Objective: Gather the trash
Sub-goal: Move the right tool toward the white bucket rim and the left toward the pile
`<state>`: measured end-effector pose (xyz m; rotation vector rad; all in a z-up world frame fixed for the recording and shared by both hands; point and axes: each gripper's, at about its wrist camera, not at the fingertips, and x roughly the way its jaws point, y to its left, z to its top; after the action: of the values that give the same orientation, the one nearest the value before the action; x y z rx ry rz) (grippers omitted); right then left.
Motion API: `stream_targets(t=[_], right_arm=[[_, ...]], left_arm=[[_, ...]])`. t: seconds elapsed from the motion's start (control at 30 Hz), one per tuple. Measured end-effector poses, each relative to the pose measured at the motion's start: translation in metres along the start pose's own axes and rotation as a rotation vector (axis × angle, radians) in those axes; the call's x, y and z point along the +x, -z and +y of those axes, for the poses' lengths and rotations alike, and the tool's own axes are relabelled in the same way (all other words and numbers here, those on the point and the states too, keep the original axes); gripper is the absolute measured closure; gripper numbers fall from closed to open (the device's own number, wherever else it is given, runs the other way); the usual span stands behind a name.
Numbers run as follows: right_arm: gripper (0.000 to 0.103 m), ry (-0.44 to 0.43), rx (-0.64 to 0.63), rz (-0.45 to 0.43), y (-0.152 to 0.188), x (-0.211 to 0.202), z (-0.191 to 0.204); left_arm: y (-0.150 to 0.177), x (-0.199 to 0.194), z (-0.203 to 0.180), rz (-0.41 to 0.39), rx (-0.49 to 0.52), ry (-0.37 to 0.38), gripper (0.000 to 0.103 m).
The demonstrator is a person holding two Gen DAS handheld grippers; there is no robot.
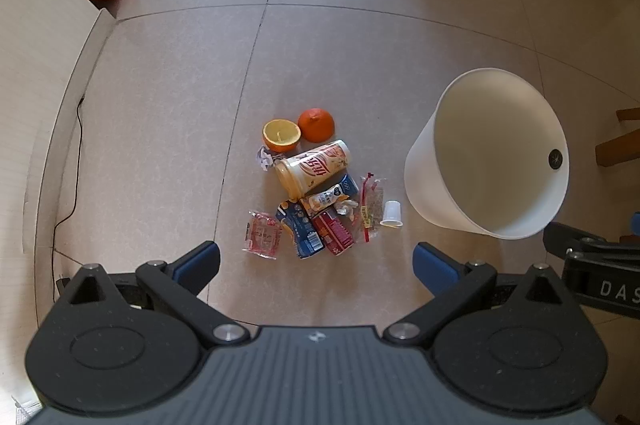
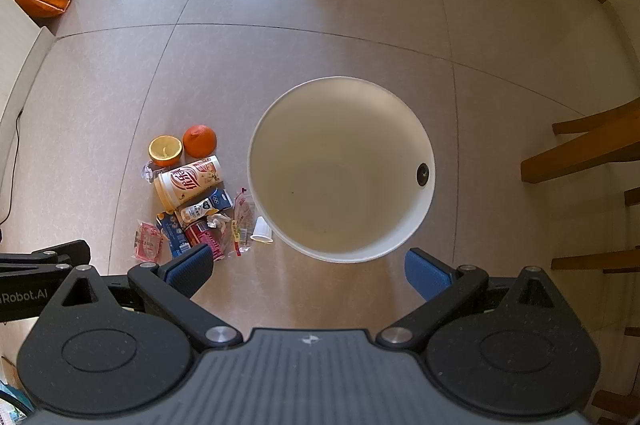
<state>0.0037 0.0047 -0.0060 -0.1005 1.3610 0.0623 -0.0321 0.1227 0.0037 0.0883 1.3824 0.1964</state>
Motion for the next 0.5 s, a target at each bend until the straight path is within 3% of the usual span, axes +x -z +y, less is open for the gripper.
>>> stream_targets(t=[0.5], right_arm=[[0.000, 0.016, 0.013, 0.008, -0.004, 0.003, -0.001]], left_arm=[[-0.014, 0.010, -0.003, 0.011, 0.018, 0.013, 0.001]])
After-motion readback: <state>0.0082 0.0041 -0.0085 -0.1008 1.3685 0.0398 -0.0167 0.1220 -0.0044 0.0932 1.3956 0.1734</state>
